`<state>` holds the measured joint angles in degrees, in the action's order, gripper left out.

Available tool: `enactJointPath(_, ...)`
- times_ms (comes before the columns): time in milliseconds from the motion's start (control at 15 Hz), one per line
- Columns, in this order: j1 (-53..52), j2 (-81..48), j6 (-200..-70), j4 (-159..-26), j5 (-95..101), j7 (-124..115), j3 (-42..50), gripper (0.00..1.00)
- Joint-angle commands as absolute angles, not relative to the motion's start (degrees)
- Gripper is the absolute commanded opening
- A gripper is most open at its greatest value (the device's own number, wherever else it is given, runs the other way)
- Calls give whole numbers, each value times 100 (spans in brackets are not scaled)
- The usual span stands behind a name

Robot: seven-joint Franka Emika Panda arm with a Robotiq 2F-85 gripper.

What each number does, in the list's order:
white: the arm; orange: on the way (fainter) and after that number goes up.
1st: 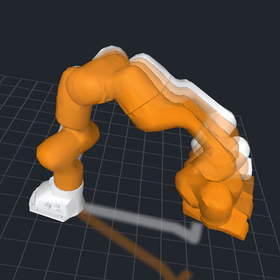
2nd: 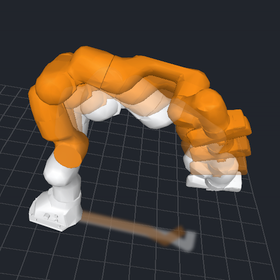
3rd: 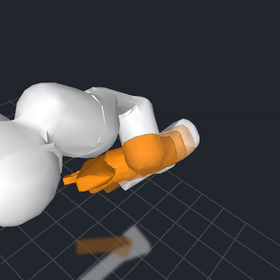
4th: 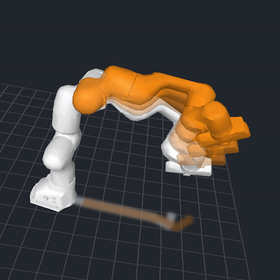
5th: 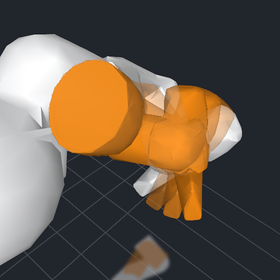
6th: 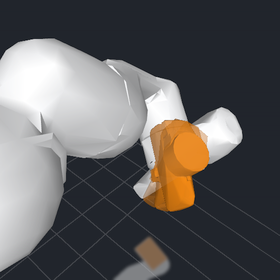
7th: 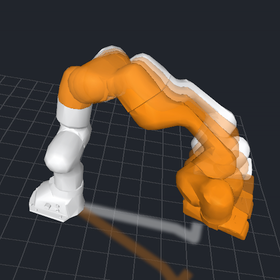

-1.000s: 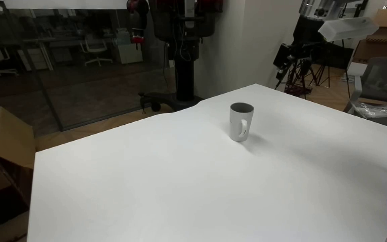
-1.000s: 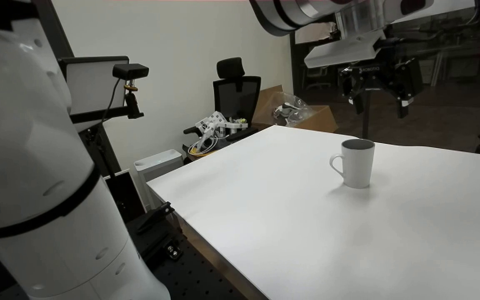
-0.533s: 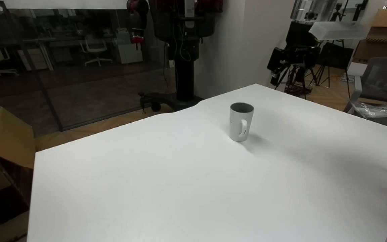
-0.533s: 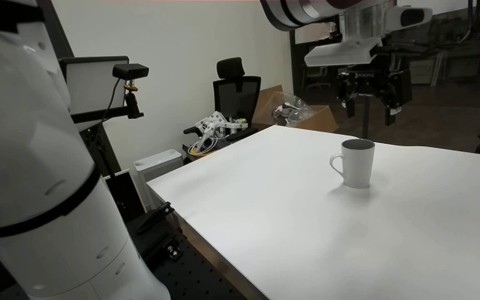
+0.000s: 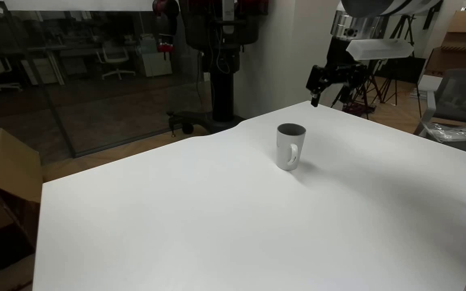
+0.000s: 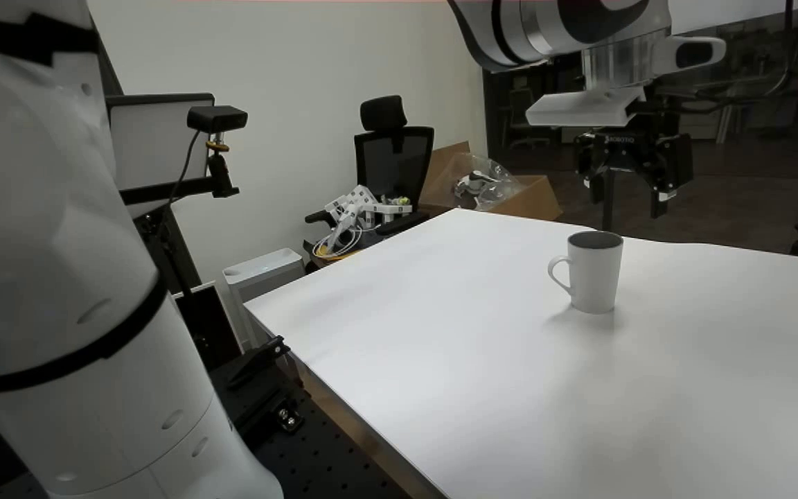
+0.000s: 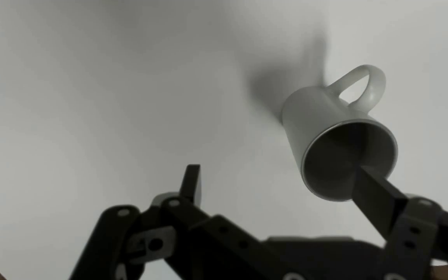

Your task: Move the mug to the center of the table

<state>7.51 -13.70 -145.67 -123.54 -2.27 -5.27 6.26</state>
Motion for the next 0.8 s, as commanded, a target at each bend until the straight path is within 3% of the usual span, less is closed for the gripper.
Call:
enactJointPath(0, 668, -1855, -14340, -11791, -351, -1049, 684, 100)
enactJointPath(733, 578, -3562, -12941, -9712, -625, -1760, 675, 100)
